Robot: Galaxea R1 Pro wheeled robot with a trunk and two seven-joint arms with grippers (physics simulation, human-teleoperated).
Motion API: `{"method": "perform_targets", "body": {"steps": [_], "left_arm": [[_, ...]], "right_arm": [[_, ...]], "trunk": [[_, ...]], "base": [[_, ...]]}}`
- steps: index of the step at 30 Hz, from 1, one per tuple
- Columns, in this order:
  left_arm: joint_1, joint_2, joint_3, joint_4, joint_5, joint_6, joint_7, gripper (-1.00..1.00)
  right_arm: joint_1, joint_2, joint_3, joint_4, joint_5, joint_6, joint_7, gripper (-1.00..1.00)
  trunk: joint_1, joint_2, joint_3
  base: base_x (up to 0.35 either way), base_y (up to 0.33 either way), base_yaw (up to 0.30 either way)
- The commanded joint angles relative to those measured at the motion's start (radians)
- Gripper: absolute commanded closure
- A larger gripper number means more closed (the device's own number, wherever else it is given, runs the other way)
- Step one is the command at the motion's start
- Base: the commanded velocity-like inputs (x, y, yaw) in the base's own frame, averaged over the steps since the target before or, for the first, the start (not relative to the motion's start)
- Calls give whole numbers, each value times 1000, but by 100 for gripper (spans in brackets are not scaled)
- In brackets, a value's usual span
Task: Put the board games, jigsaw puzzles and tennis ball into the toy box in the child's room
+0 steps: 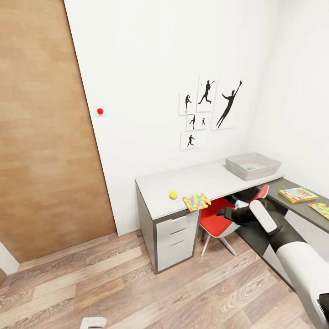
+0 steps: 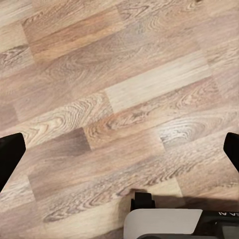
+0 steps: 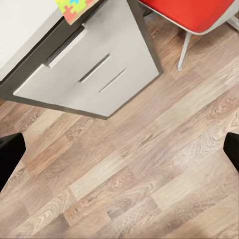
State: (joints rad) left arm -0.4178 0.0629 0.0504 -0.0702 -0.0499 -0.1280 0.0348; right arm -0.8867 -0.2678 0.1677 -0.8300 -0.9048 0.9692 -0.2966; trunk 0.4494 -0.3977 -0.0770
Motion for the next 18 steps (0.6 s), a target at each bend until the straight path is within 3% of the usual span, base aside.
{"method": "perform_targets", "body": {"steps": [1,6,9,10,14,18], "left_arm": [[-1,0,5,1,-5,-4,2,-100],[-1,-1,5,1,-5,-4,2,-100],[-1,-1,5,1,-5,-4,2,-100],[-1,-1,5,1,-5,-4,2,-100],[-1,-2,5,1,-5,-4,2,-100],[-1,-3,5,1,-5,-4,2,-100]], "right_arm": [[-1,3,7,0,-9,0,-9,-100],[37,58,23,9,4,-5,-9,-100],[76,100,46,16,33,-14,-11,-100],[94,120,62,24,57,-36,-12,-100],[130,165,112,99,129,-143,-10,-100],[146,219,172,270,198,-272,-8,-100]], "trunk": [[1,-2,-2],[1,-2,-2],[1,-2,-2],[1,-2,-2],[1,-2,-2],[1,-2,-2]], "base": [[0,0,0],[0,0,0],[0,0,0],[0,0,0],[0,0,0],[0,0,0]]}}
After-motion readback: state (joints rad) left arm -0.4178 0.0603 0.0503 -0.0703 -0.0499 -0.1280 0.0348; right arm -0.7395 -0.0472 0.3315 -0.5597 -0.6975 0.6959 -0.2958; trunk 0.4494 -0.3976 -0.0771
